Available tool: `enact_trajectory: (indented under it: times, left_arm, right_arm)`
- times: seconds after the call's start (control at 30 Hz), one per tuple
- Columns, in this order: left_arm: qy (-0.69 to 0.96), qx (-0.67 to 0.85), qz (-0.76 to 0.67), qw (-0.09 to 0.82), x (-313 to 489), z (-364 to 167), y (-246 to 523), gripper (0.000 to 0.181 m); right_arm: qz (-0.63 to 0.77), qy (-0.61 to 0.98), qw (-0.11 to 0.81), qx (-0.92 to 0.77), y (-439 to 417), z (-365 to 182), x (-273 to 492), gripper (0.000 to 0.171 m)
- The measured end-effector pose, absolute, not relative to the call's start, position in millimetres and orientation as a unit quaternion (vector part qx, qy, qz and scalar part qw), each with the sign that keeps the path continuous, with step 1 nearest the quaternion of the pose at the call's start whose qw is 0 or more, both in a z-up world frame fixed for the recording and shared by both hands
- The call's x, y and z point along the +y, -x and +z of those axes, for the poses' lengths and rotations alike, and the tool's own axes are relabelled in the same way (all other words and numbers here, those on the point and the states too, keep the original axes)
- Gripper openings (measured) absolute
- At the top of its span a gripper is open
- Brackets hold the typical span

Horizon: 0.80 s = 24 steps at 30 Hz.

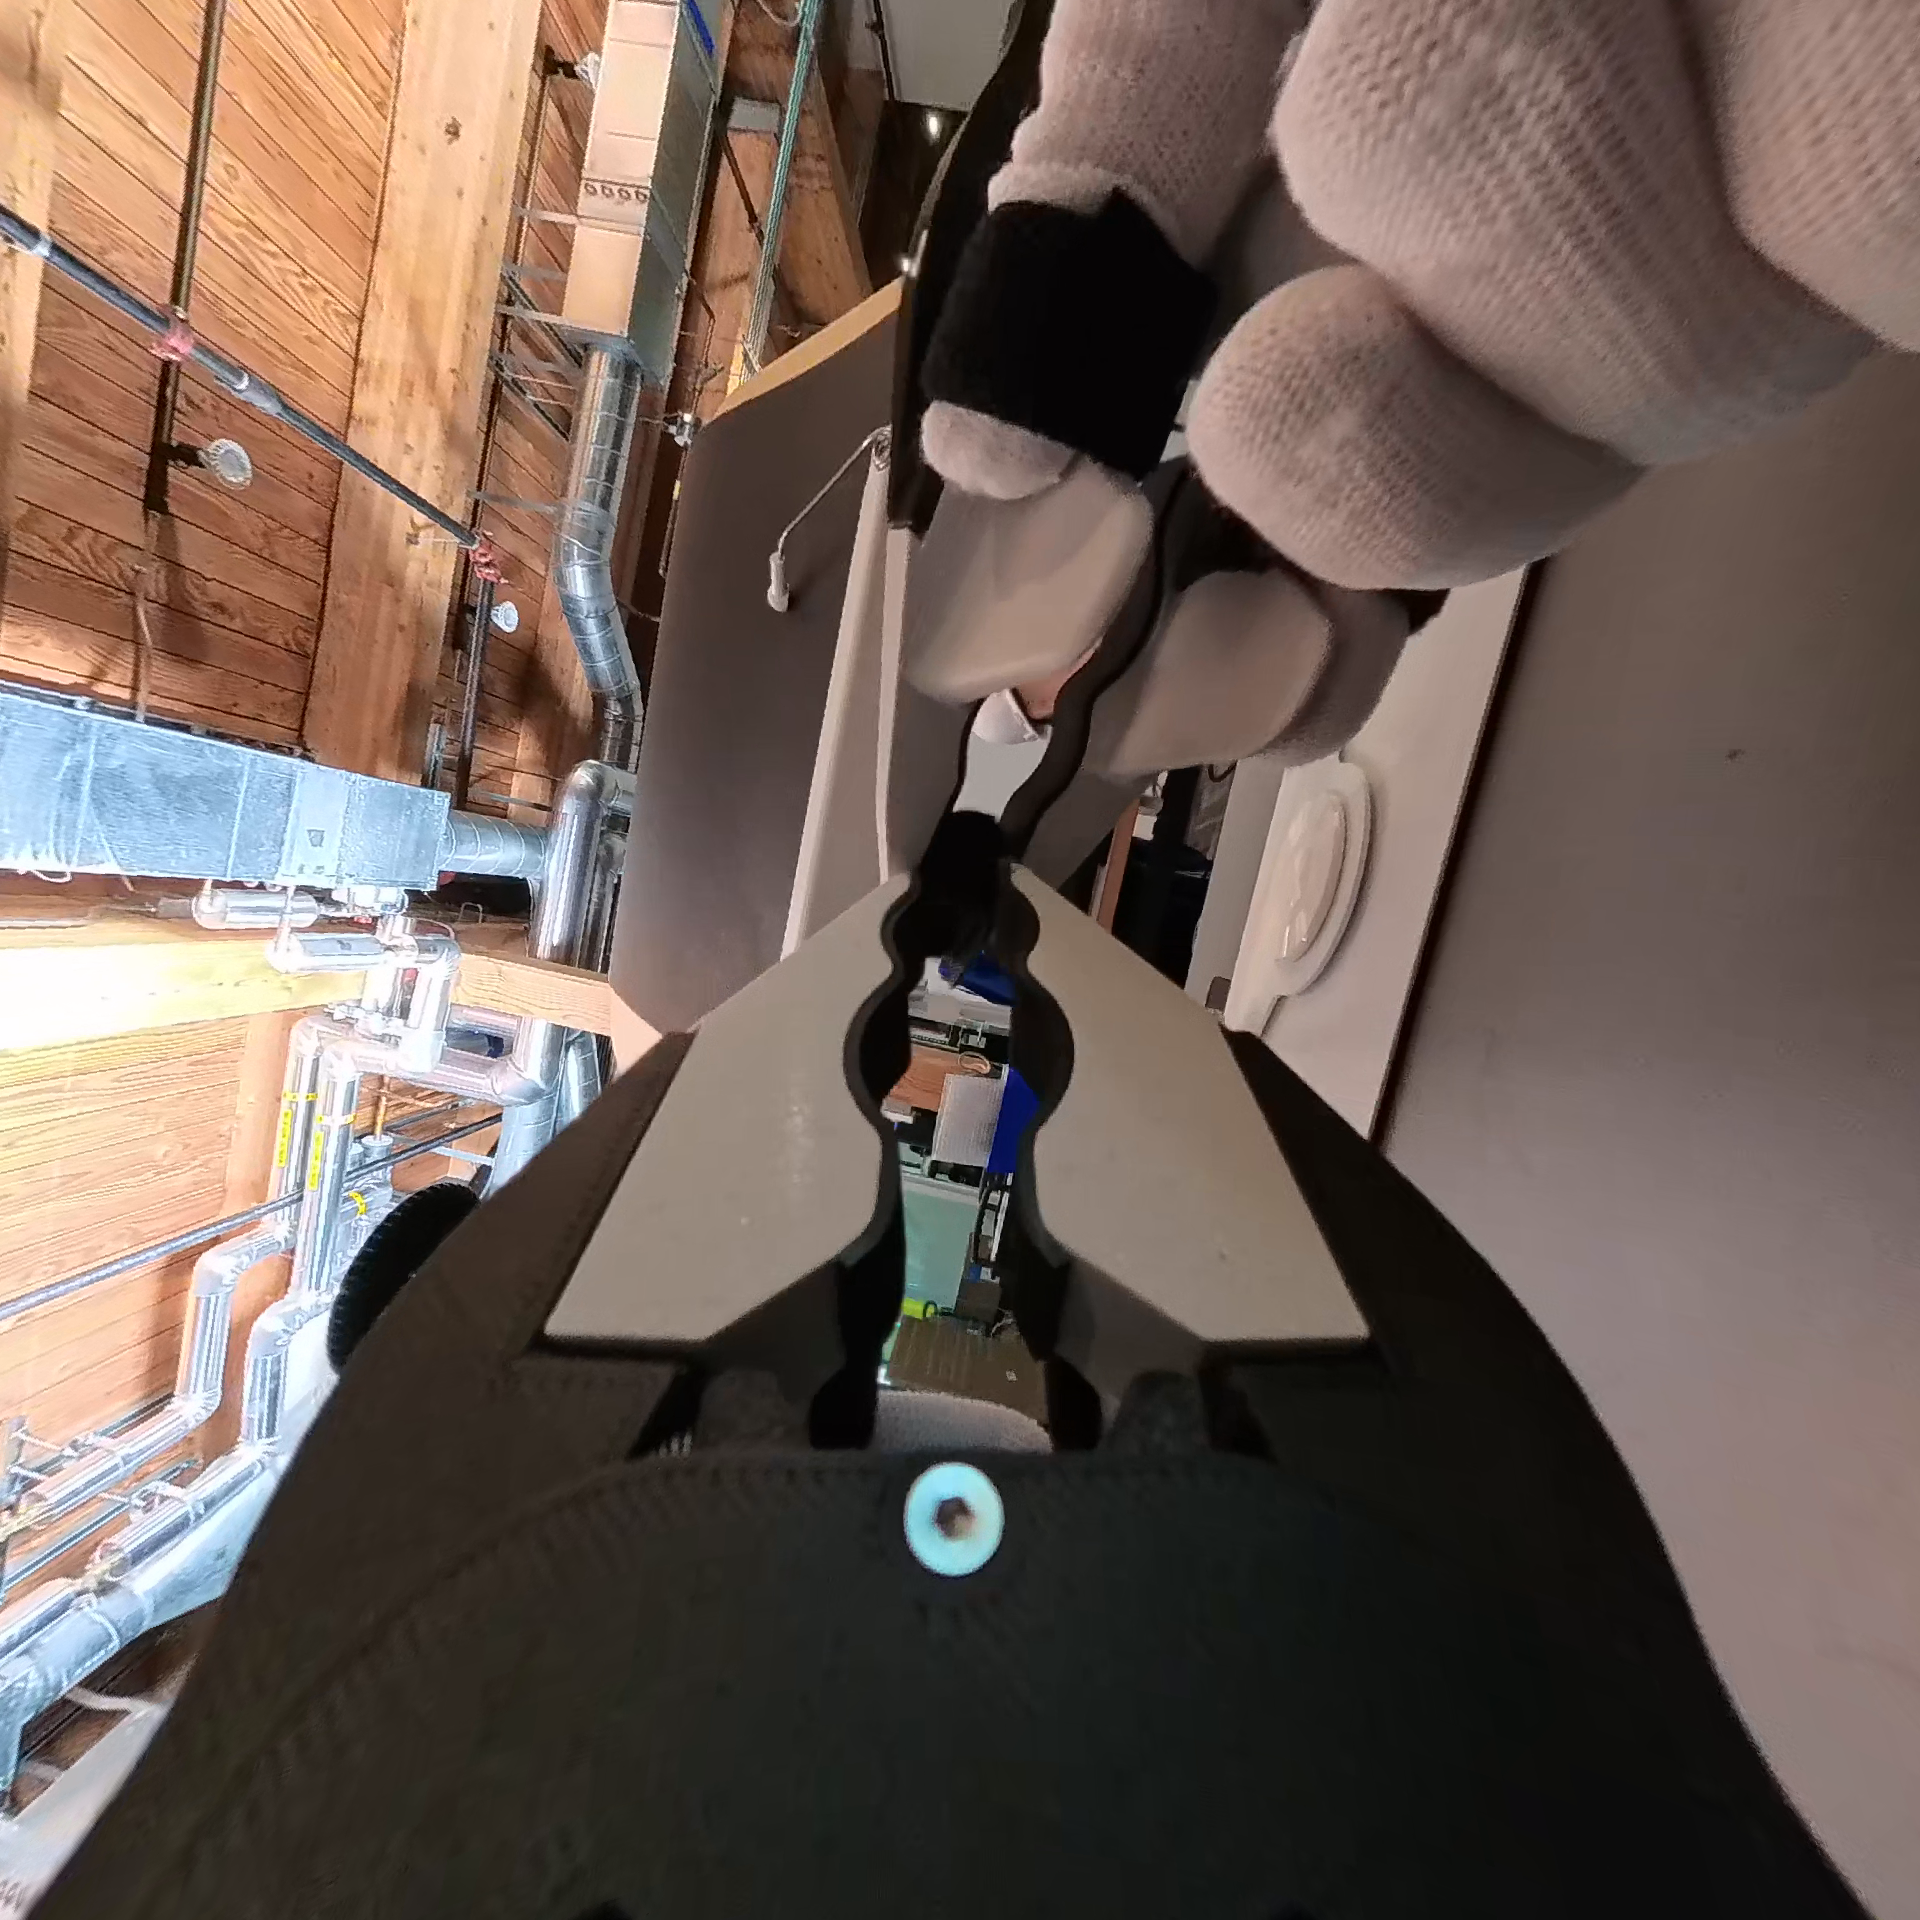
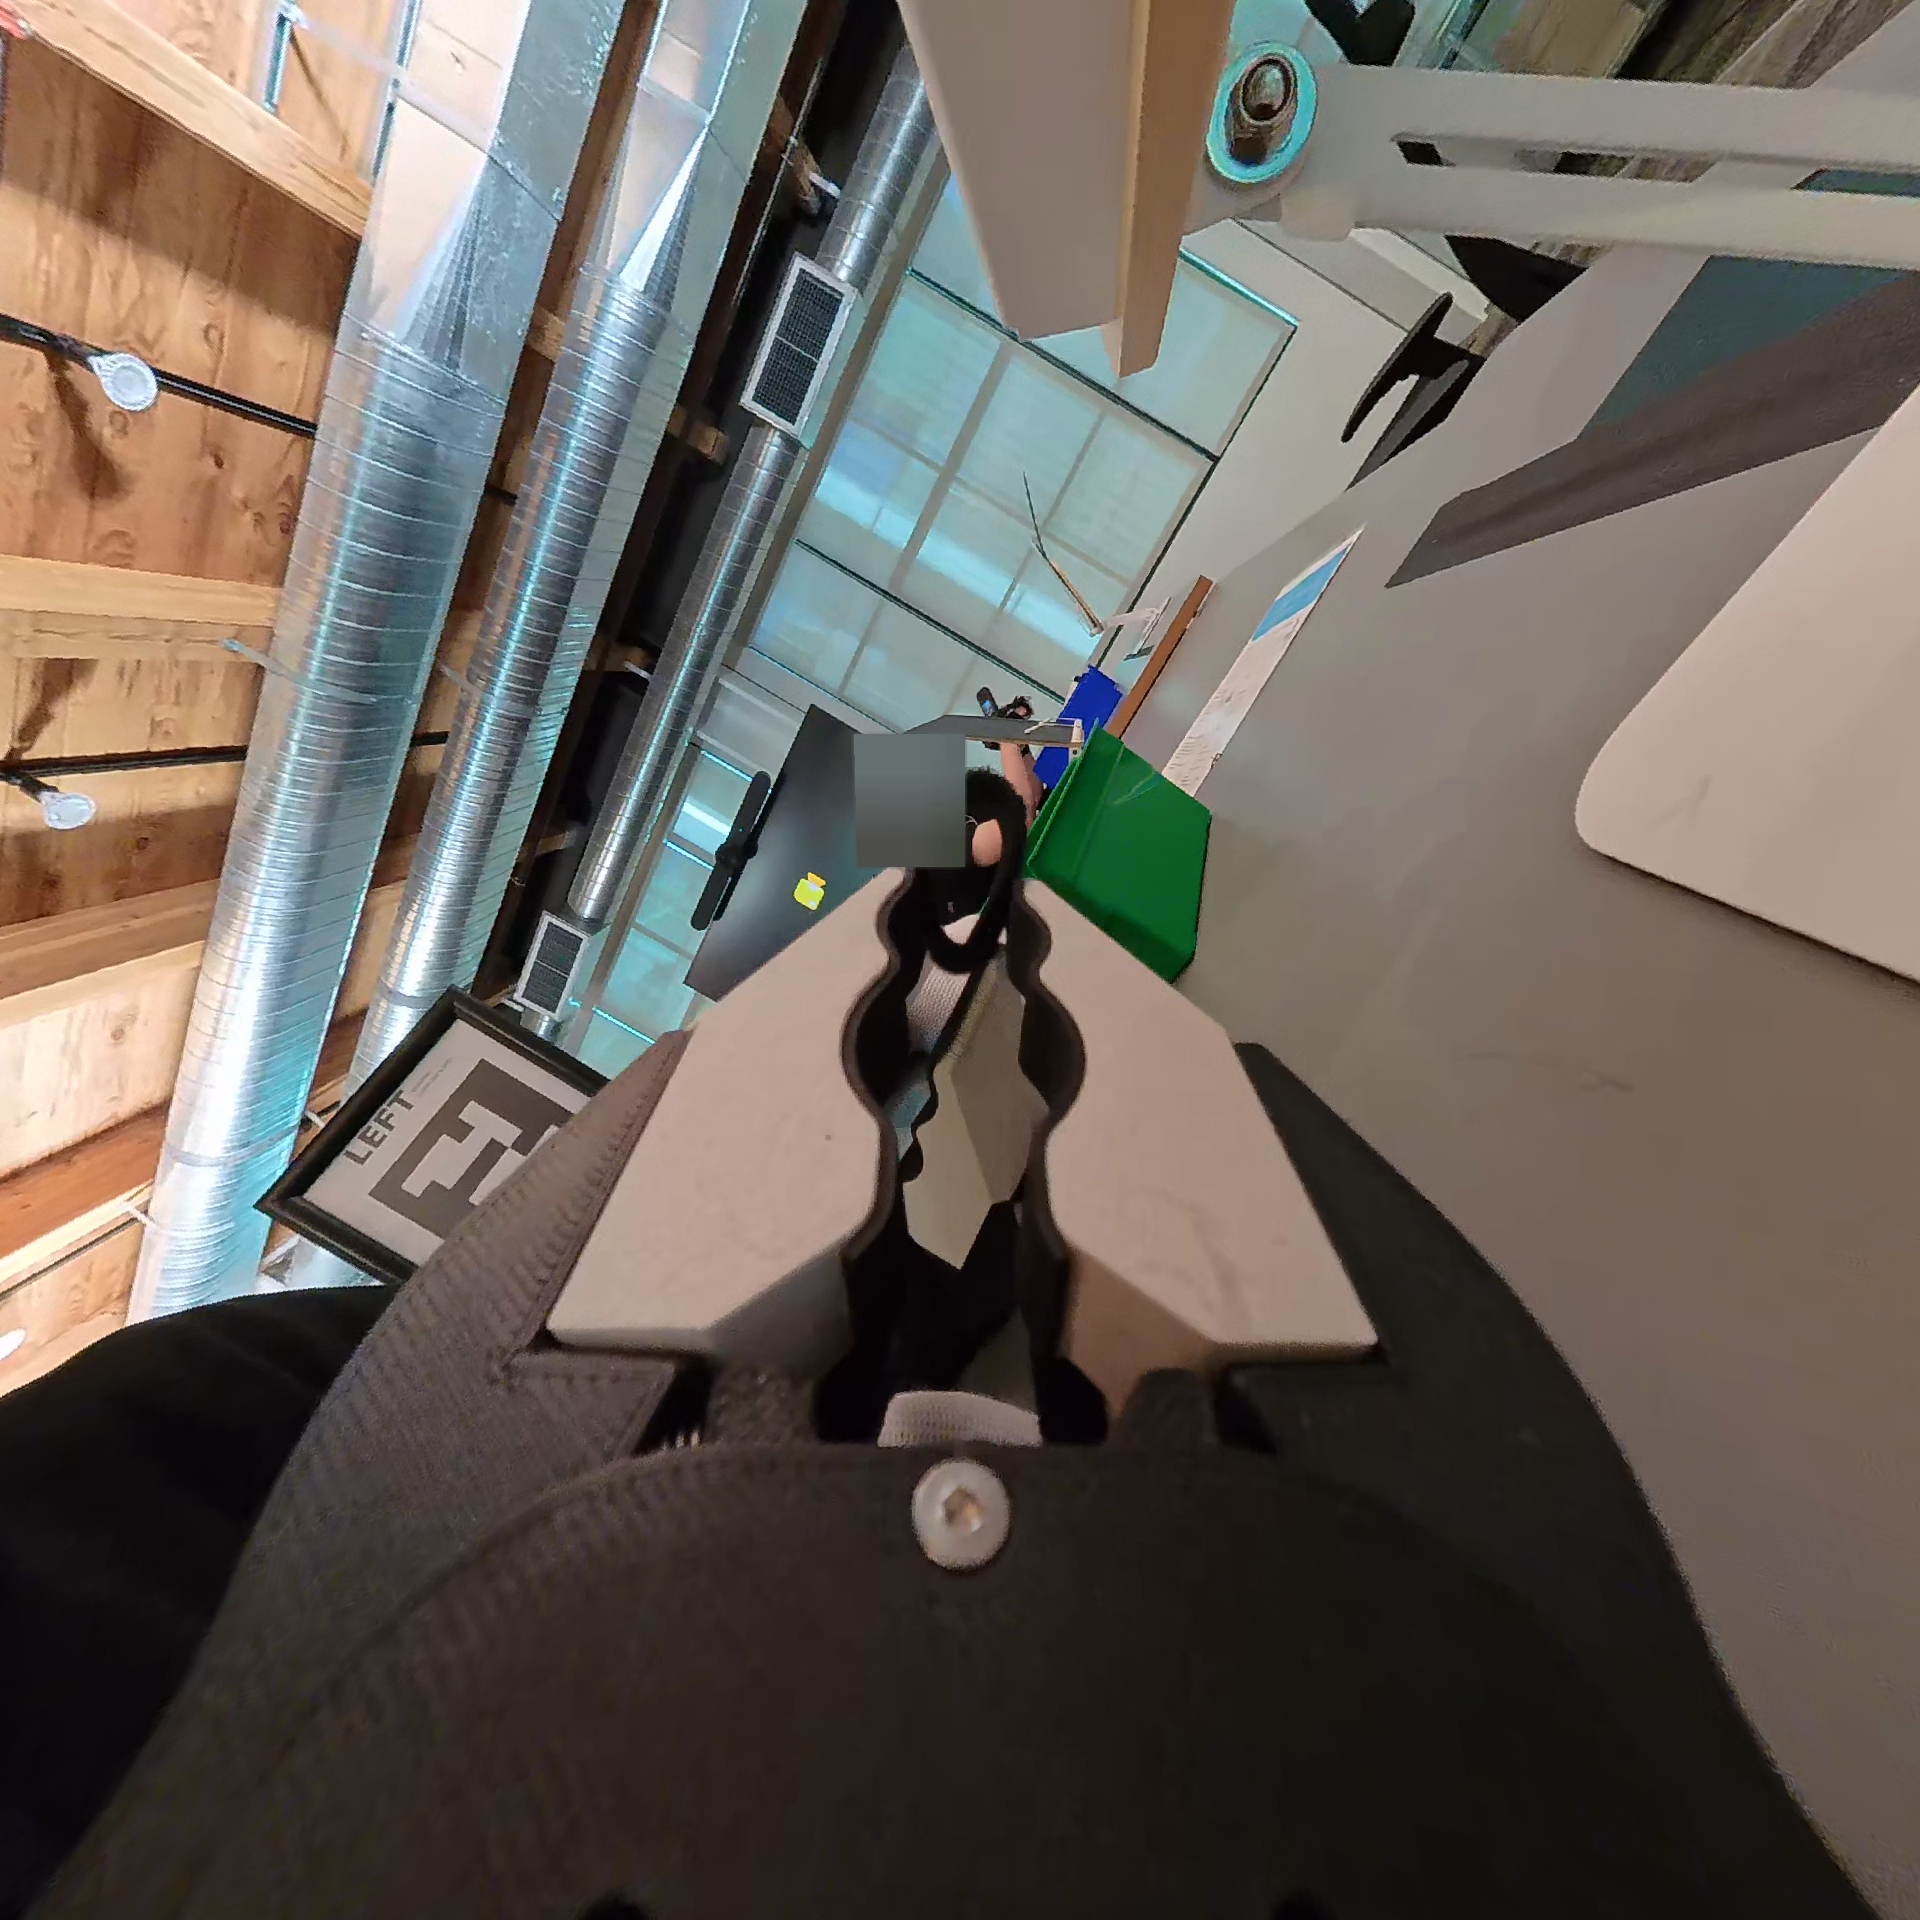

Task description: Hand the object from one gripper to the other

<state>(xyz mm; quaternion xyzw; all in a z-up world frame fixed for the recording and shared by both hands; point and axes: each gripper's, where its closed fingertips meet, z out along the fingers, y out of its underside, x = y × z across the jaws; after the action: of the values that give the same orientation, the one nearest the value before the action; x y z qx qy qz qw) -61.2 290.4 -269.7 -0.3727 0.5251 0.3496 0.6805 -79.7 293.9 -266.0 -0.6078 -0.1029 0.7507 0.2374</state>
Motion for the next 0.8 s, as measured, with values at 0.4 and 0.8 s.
enact_trajectory:
  times: [0.4, 0.8]
  left_arm:
    - [0.399, 0.517, 0.325, 0.684, 291.2, -266.4, 65.4, 0.003]
    - [0.551, 0.481, 0.11, 0.673, 298.6, -262.8, 78.2, 0.003]
  right_arm:
    - [0.749, 0.603, 0.249, -0.111, 80.2, -264.3, 292.4, 0.02]
    - [0.644, 0.619, 0.416, -0.168, 62.8, -257.4, 310.2, 0.041]
